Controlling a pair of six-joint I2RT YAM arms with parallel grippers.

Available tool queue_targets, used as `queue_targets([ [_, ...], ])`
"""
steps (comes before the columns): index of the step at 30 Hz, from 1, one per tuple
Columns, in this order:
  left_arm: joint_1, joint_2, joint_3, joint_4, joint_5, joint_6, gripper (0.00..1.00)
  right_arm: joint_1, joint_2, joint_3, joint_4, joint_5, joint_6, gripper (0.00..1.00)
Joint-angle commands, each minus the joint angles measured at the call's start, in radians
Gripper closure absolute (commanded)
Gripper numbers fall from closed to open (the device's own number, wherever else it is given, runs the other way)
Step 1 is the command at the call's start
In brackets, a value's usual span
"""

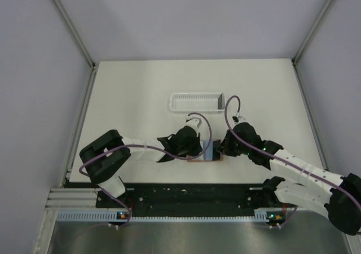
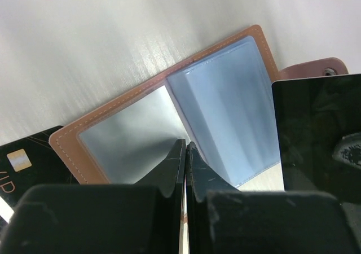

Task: Put the credit cards into the card holder
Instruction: Open the card holder at the center of the board.

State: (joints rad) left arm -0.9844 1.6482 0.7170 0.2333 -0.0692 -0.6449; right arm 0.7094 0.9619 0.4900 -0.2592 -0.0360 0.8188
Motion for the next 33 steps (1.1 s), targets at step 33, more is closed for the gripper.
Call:
queue_targets([
  [33, -0.043, 0.148, 0.174, 0.093, 0.137, 0.073, 1.00, -0.019, 0.081, 0.048, -0.222, 0.156, -0.006, 1.00],
])
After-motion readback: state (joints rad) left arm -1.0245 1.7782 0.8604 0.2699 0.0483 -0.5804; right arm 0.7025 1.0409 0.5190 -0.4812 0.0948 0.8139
